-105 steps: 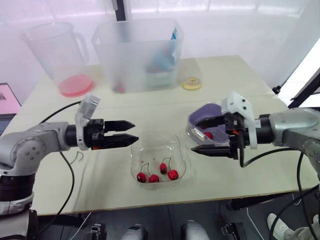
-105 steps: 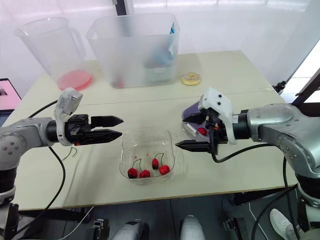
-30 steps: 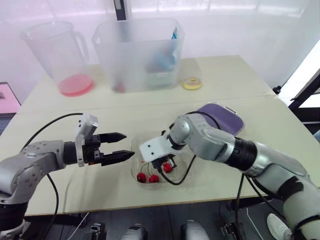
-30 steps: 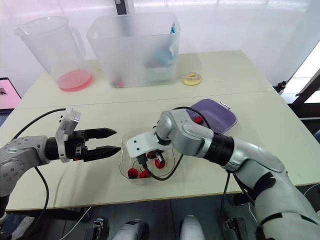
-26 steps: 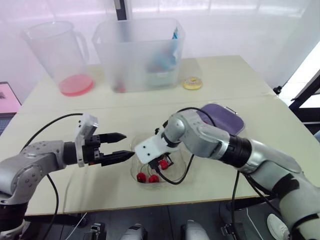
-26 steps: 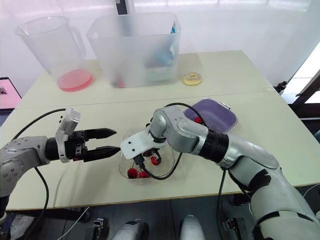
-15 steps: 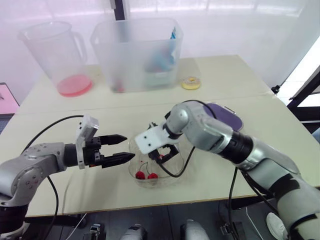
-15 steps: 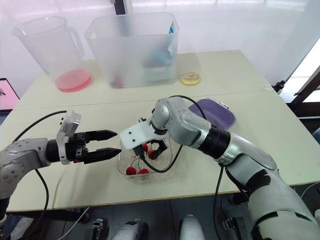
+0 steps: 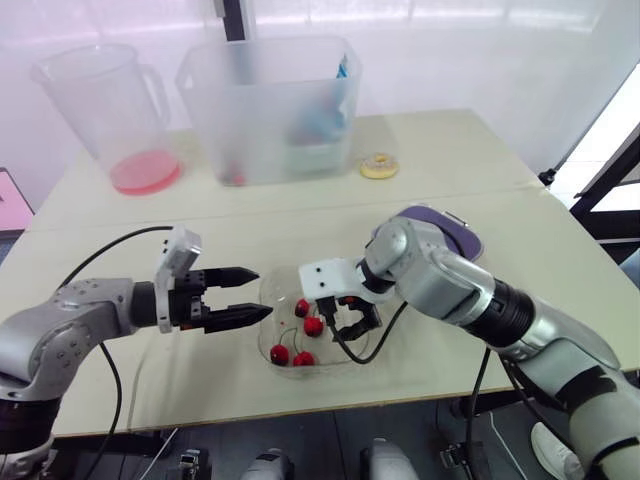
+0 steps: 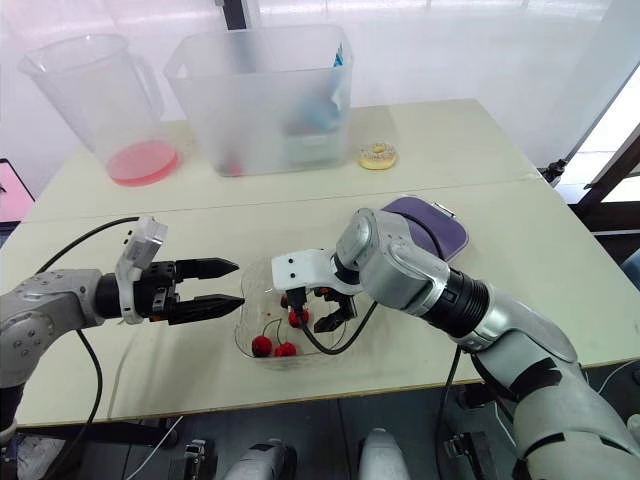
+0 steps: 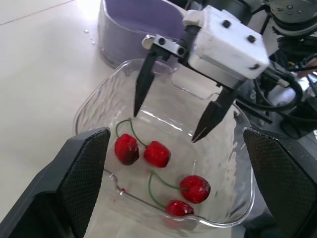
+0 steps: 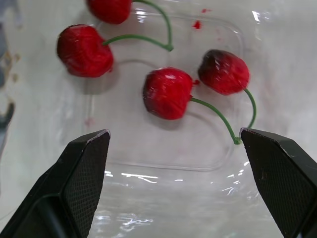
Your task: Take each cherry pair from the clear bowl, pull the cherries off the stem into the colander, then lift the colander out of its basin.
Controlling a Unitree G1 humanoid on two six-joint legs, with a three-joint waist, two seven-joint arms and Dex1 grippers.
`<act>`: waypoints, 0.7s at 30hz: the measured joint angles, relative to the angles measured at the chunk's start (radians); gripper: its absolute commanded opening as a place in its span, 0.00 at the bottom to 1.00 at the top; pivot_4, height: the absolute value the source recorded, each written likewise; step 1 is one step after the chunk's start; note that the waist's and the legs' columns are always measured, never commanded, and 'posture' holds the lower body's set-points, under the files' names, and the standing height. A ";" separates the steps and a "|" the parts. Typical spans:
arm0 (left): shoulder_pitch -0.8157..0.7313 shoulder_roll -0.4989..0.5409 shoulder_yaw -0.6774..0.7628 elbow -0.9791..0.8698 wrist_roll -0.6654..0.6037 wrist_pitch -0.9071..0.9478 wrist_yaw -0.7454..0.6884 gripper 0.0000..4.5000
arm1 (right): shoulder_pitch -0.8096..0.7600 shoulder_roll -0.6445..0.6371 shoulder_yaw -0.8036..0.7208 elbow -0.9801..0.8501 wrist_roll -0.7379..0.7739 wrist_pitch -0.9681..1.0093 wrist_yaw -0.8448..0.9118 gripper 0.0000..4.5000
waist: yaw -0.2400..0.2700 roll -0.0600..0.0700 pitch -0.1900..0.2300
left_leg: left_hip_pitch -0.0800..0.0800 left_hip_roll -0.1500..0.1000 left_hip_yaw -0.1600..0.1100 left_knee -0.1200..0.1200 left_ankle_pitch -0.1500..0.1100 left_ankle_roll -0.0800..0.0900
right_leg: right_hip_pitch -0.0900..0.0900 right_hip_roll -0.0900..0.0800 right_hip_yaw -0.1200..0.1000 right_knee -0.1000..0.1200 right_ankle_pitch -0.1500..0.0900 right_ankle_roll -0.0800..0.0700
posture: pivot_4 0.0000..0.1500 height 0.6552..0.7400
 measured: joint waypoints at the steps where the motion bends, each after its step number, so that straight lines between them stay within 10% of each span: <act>1: 0.000 0.000 0.000 0.003 0.006 0.000 -0.001 1.00 | 0.003 0.005 0.008 -0.006 0.001 0.015 -0.009 1.00 | 0.000 0.000 0.000 | 0.000 0.000 0.000 0.000 0.000 0.000 | 0.000 0.000 0.000 0.000 0.000 0.000 | 1.00 1.00; 17: 0.010 0.010 -0.001 0.002 0.018 0.001 -0.016 1.00 | 0.026 0.068 0.061 0.035 0.061 0.056 -0.107 1.00 | 0.000 0.000 0.000 | 0.000 0.000 0.000 0.000 0.000 0.000 | 0.000 0.000 0.000 0.000 0.000 0.000 | 1.00 1.00; 21: 0.015 0.013 0.002 0.001 0.017 0.001 -0.016 1.00 | 0.026 0.069 0.065 0.054 0.061 0.046 -0.121 0.70 | 0.000 0.000 0.000 | 0.000 0.000 0.000 0.000 0.000 0.000 | 0.000 0.000 0.000 0.000 0.000 0.000 | 1.00 1.00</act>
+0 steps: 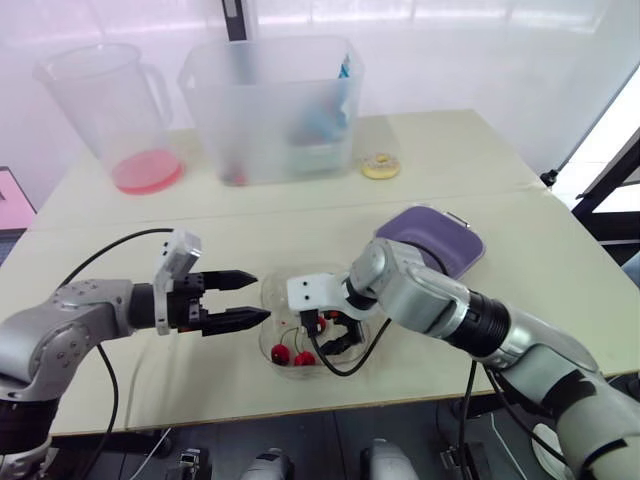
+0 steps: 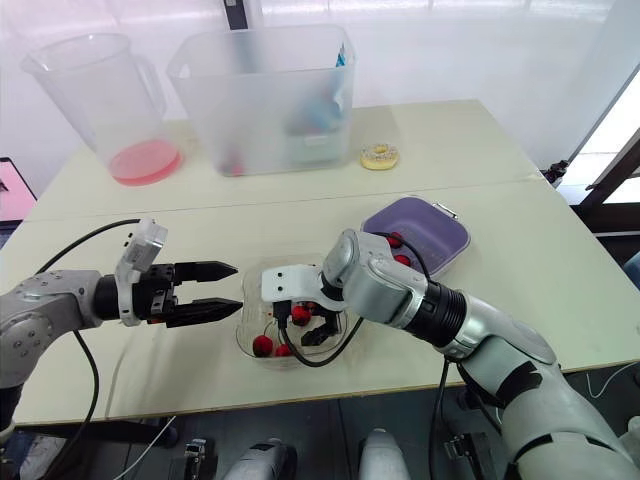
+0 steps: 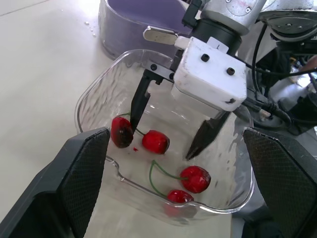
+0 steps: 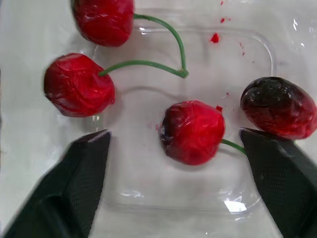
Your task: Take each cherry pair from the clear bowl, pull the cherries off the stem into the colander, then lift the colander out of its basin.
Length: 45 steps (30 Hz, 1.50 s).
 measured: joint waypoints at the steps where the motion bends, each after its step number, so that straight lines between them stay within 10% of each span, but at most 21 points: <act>1: 0.003 0.001 0.001 0.000 0.000 0.000 0.000 1.00 | 0.000 0.000 0.002 0.003 0.000 -0.003 -0.002 0.58 | 0.000 0.000 0.000 | 0.000 0.000 0.000 0.000 0.000 0.000 | 0.000 0.000 0.000 0.000 0.000 0.000 | 1.00 1.00; 6: 0.003 0.002 0.001 0.000 0.000 0.000 0.000 1.00 | -0.001 0.000 0.005 0.005 0.000 -0.012 -0.007 0.13 | 0.000 0.000 0.000 | 0.000 0.000 0.000 0.000 0.000 0.000 | 0.000 0.000 0.000 0.000 0.000 0.000 | 1.00 1.00; 15: 0.000 0.001 0.000 0.000 0.002 -0.001 0.000 1.00 | -0.013 -0.044 0.001 -0.011 -0.003 -0.136 0.006 0.13 | 0.000 0.000 0.000 | 0.000 0.000 0.000 0.000 0.000 0.000 | 0.000 0.000 0.000 0.000 0.000 0.000 | 1.00 1.00; 33: -0.313 -0.206 0.036 0.250 -0.150 0.140 0.160 1.00 | 0.010 -0.286 -0.196 0.015 -0.352 -1.565 -0.214 0.13 | 0.001 -0.001 0.000 | 0.000 -0.001 0.001 0.001 0.000 0.000 | 0.000 0.001 -0.001 0.001 0.000 0.000 | 1.00 1.00; 45: -0.503 -0.293 0.010 0.415 -0.204 0.362 0.272 1.00 | -0.016 -0.216 -0.269 0.094 -0.501 -1.868 -0.361 0.13 | -0.002 -0.001 0.000 | 0.000 -0.003 0.001 0.002 0.000 0.000 | 0.000 0.001 -0.001 0.001 0.000 0.000 | 1.00 1.00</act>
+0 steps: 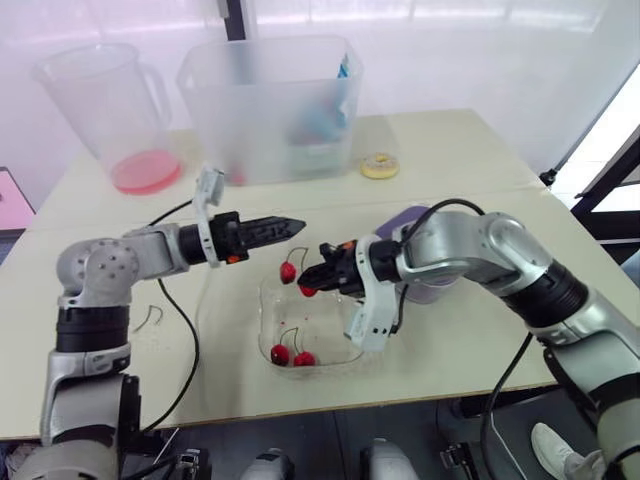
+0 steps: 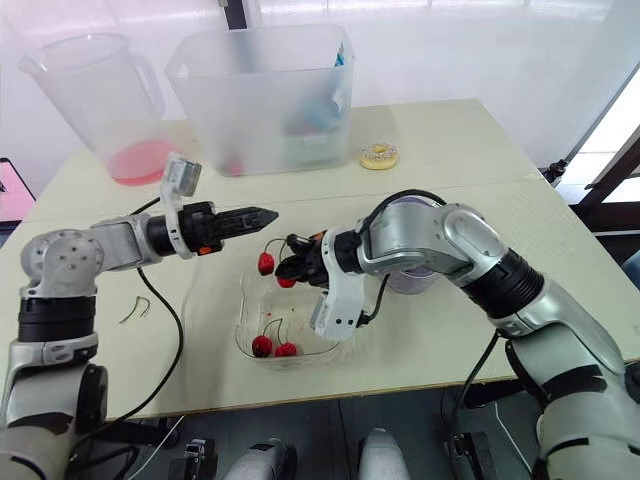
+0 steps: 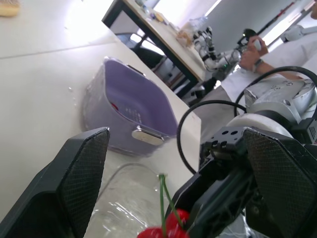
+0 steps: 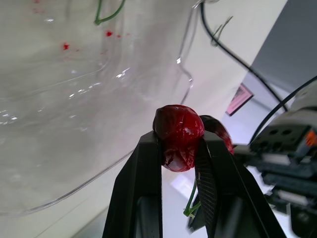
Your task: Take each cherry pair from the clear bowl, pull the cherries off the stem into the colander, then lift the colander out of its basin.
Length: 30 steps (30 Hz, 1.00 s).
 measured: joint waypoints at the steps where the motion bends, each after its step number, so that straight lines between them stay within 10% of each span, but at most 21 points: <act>1: -0.010 -0.003 0.000 0.000 0.000 0.004 0.001 1.00 | -0.001 0.005 -0.006 0.000 0.000 0.001 -0.001 0.13 | 0.000 0.000 0.000 | 0.000 0.000 0.000 0.000 0.000 0.000 | 0.000 0.000 0.000 0.000 0.000 0.000 | 1.00 1.00; 9: -0.001 0.057 0.035 -0.001 0.006 -0.032 -0.048 1.00 | 0.117 -0.012 -0.035 -0.046 0.252 0.253 0.203 0.13 | 0.001 0.000 0.000 | 0.000 0.001 0.000 0.000 0.000 0.000 | 0.001 0.000 0.000 0.000 0.000 0.000 | 1.00 1.00; 16: 0.078 0.144 0.028 -0.037 0.067 -0.113 -0.159 1.00 | 0.038 0.044 0.063 0.126 0.237 0.042 0.276 0.13 | -0.004 0.000 0.000 | 0.000 0.003 0.000 0.000 0.000 0.000 | 0.000 0.000 0.000 0.000 0.000 0.000 | 1.00 1.00; 30: 0.650 0.365 0.182 -0.418 0.182 -0.389 -0.399 1.00 | -0.064 0.152 0.184 0.393 0.177 -0.141 0.325 0.23 | 0.000 0.000 0.000 | 0.001 0.004 -0.001 -0.002 0.001 -0.001 | 0.001 0.000 0.000 -0.001 0.000 0.000 | 1.00 1.00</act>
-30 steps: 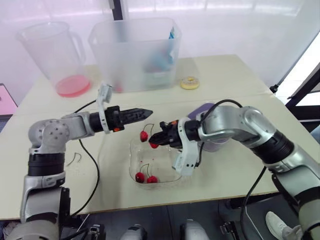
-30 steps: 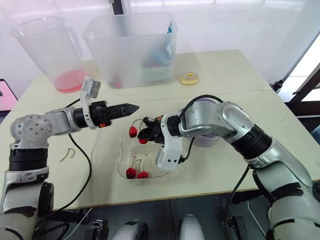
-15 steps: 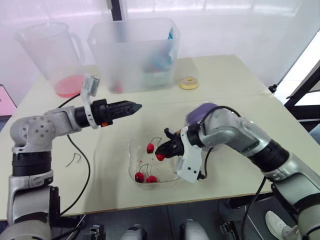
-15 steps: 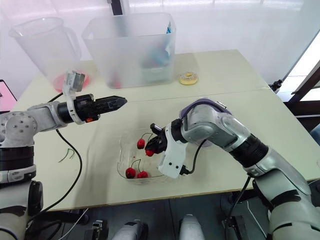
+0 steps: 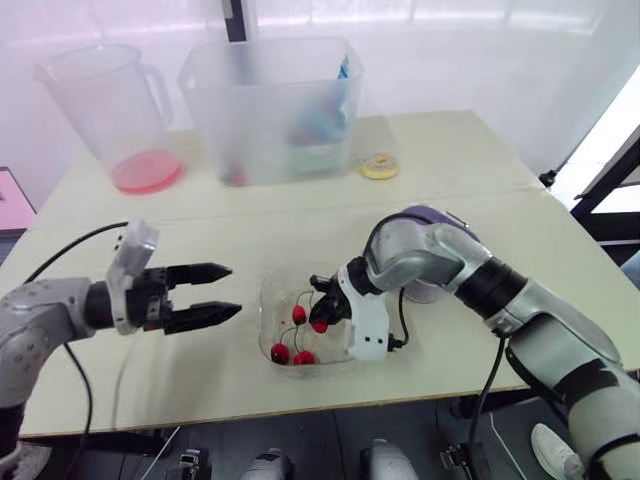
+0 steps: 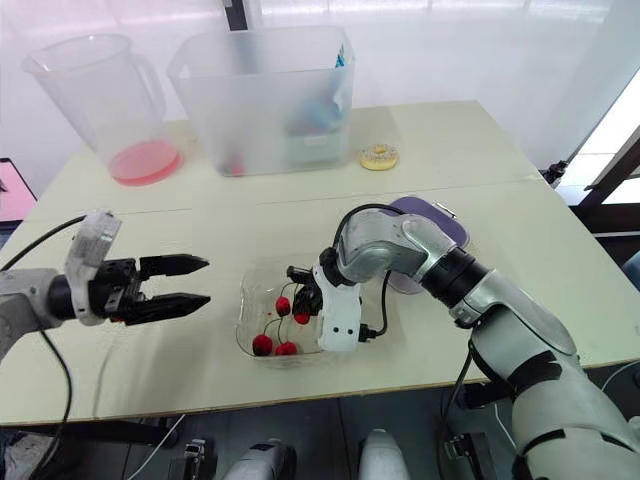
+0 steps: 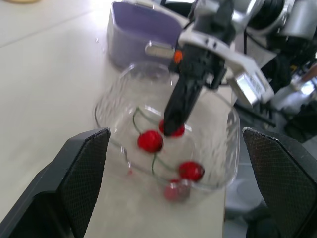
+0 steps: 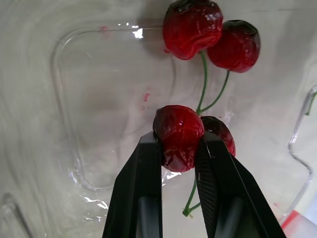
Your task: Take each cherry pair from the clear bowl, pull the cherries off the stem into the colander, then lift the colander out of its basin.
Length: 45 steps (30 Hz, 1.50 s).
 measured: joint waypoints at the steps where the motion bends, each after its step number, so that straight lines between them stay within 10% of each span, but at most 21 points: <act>1: 0.014 0.000 0.007 -0.007 -0.001 0.000 0.001 1.00 | -0.001 0.003 0.005 0.011 0.000 -0.008 0.001 0.33 | 0.001 0.000 0.000 | 0.000 0.000 0.000 0.000 0.000 0.000 | 0.000 0.000 0.000 0.000 0.000 0.000 | 1.00 1.00; 8: 0.011 0.000 0.008 -0.037 -0.015 0.000 0.034 1.00 | -0.048 -0.003 0.014 0.029 0.022 -0.083 0.001 0.98 | -0.002 0.000 0.000 | 0.000 0.000 0.000 -0.001 0.000 0.000 | 0.000 0.000 0.000 0.000 0.000 0.000 | 1.00 1.00; 17: -0.055 -0.002 -0.050 -0.011 -0.035 0.002 0.023 1.00 | -0.054 -0.151 -0.143 -0.185 0.323 0.453 0.198 0.98 | 0.002 0.000 0.000 | 0.000 0.000 -0.001 -0.001 0.000 0.000 | 0.001 0.000 0.000 0.000 0.000 0.000 | 1.00 1.00; 29: -0.182 -0.006 -0.179 0.088 -0.005 -0.012 -0.061 1.00 | 0.019 -0.019 -0.440 -0.616 0.849 2.463 -0.084 0.98 | 0.009 0.000 0.000 | 0.000 0.000 -0.001 -0.001 0.000 0.000 | 0.000 -0.001 0.000 0.000 0.000 0.000 | 1.00 1.00; 45: -0.201 0.017 -0.167 0.120 0.005 -0.018 -0.115 1.00 | 0.240 0.120 -0.462 -0.612 1.233 2.583 -0.850 0.98 | 0.001 0.000 0.000 | -0.001 0.000 0.000 0.000 0.000 0.000 | -0.001 -0.002 0.000 0.000 0.000 0.000 | 1.00 1.00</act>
